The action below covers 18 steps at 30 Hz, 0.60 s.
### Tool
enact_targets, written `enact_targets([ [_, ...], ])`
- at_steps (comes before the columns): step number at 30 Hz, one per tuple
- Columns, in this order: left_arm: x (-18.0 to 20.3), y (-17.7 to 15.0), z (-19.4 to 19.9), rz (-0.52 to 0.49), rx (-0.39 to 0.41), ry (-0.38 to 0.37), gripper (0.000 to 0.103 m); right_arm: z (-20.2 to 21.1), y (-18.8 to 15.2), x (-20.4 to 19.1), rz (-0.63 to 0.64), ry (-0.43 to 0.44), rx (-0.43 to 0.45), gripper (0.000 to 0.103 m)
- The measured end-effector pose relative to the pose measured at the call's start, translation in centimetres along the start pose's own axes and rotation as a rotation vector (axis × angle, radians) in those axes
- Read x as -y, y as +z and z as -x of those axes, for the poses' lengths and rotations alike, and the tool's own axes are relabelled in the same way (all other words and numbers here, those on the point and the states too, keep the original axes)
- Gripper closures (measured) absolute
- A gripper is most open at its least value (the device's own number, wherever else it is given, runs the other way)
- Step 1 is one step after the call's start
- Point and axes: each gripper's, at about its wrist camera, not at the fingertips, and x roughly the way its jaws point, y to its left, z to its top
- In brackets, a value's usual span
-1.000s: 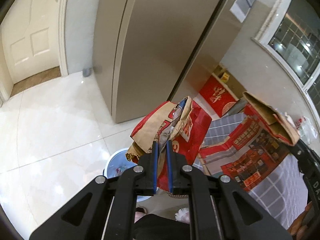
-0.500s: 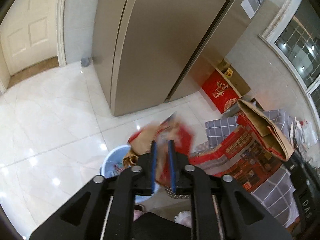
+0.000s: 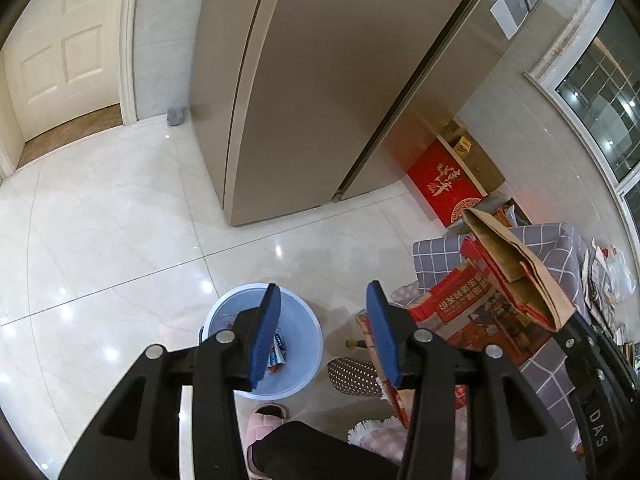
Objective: Collect trash
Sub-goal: 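Open right tool over the blue bucket to drop the green-red box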
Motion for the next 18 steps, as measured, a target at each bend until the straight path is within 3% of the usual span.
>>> enact_targets([
  [11,-0.2,-0.3,0.5,-0.002,0.01,0.002,0.059,-0.1,0.1,-0.8,0.003,0.009,0.009,0.098],
  [18,-1.3,-0.2,0.9,0.035,0.025,0.045,0.059,-0.7,0.8,-1.8,0.016,0.028,0.025,0.098],
])
